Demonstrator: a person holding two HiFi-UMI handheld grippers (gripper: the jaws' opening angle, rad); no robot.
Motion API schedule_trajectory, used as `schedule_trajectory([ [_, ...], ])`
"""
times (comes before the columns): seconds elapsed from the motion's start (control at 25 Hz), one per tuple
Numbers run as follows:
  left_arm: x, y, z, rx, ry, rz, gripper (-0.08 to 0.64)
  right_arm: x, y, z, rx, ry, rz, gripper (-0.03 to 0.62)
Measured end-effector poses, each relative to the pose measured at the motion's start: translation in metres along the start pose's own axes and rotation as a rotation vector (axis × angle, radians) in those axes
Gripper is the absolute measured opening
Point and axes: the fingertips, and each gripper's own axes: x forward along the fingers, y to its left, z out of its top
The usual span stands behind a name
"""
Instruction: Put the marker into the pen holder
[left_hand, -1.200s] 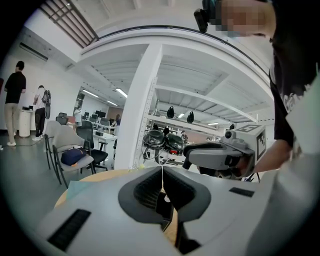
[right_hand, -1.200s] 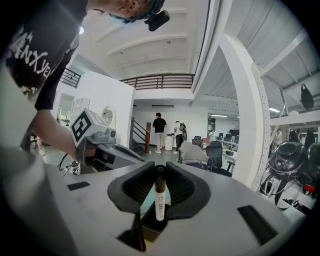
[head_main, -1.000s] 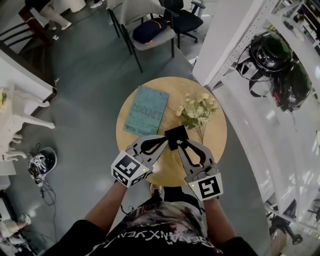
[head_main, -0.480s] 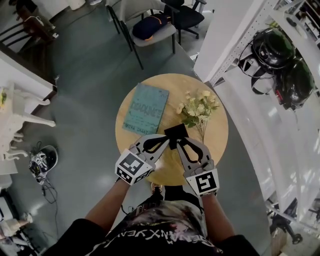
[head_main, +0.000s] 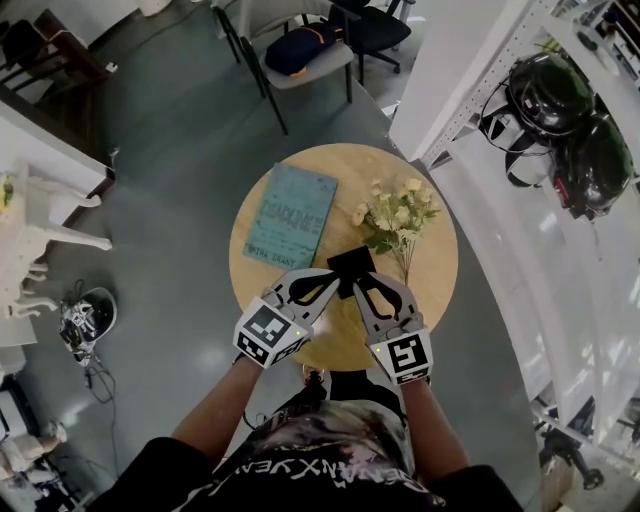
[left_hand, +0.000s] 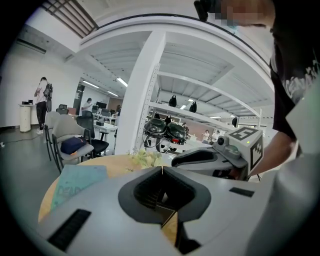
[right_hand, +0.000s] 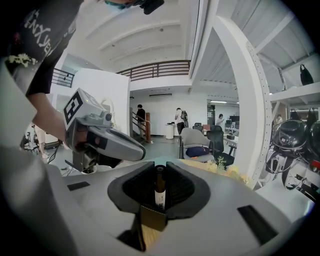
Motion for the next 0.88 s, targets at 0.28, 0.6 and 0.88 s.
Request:
schedule_trajectory([
  [0.28, 0.004, 0.002, -0.007, -0.001, 0.015, 0.002, 0.023, 0.008, -0.001, -0.019, 0.026, 0.062, -0.001, 0.075],
  [0.6, 0.006, 0.003, -0.01, -0.001, 0.017, -0.002, 0.023, 0.011, -0.003, -0.033, 0.031, 0.069, -0.011, 0.075],
  [0.88, 0.006, 0.002, -0.01, 0.002, 0.015, -0.007, 0.023, 0.013, -0.003, -0.034, 0.021, 0.055, -0.013, 0.075],
])
